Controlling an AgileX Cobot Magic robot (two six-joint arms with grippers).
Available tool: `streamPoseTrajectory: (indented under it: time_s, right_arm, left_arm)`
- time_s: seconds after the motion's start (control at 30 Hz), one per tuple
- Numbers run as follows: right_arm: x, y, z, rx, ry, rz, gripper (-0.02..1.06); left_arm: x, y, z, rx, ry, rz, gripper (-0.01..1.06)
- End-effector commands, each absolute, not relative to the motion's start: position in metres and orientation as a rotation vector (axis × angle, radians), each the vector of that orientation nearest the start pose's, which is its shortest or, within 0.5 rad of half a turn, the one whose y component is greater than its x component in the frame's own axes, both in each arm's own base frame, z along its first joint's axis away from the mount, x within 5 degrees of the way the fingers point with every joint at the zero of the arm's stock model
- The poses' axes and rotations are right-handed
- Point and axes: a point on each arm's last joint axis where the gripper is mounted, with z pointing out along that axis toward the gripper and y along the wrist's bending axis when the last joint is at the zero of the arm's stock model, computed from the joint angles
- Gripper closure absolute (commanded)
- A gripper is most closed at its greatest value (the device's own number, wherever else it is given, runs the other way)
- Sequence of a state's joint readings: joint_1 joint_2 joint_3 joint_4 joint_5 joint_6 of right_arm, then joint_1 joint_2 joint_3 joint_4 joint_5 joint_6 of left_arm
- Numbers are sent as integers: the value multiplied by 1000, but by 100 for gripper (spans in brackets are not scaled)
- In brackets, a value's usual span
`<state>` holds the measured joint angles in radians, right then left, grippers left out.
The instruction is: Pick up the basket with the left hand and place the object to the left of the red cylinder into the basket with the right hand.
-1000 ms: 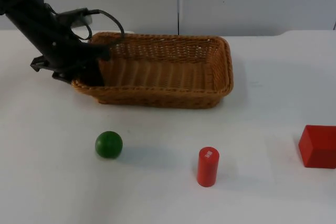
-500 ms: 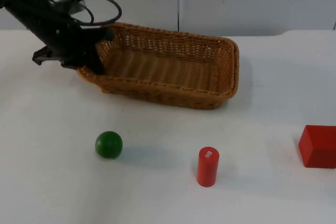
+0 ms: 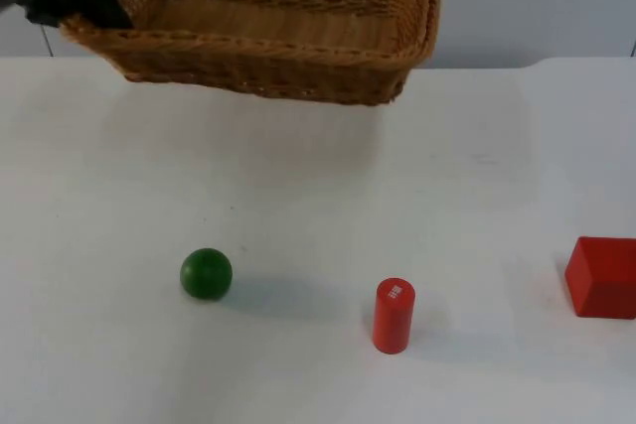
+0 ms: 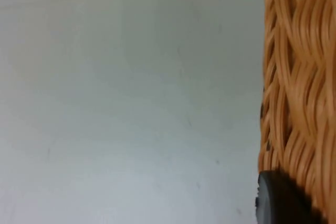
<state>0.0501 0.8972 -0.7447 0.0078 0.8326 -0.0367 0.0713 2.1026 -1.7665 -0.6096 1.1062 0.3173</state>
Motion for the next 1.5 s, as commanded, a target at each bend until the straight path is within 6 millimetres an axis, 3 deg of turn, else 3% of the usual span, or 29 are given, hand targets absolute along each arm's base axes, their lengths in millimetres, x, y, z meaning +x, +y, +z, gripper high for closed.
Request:
streamPoseTrajectory:
  time_s: [0.0,0.07,0.23,0.27,0.4,0.43,0.57,0.73,1.0,1.17,1.33,1.37,1.47]
  right_arm:
    - [163,8,305,-99,2453,14,-1]
    - [163,8,305,-99,2453,14,-1]
    - [162,8,304,-100,2469,15,-1]
    - [162,8,304,-100,2469,15,-1]
    - [161,9,304,-102,2475,31,-1]
    - [161,9,304,-102,2475,31,-1]
    - [162,17,305,-175,2455,122,-1]
    - [161,22,306,-232,2440,183,-1]
    - [167,30,304,-308,2444,227,-1]
    - [180,55,310,-458,2444,279,-1]
    - [213,116,312,-690,2382,276,-1]
    - [213,116,312,-690,2382,276,-1]
    - [233,179,296,-884,2306,265,-1]
  left_arm:
    - [436,-9,252,29,2714,-748,105]
    - [428,-3,256,5,2711,-734,105]
    - [379,43,257,-245,2683,-782,105]
    - [379,43,257,-245,2683,-782,105]
    - [338,81,257,-495,2592,-728,105]
    - [338,81,257,-495,2592,-728,105]
    - [305,110,253,-746,2516,-674,105]
    - [290,129,245,-878,2503,-658,105]
    - [289,130,245,-871,2508,-638,105]
    - [290,132,245,-875,2495,-622,105]
    - [291,133,245,-878,2481,-605,105]
    - [291,133,245,-878,2481,-605,105]
    - [291,133,245,-878,2481,-605,105]
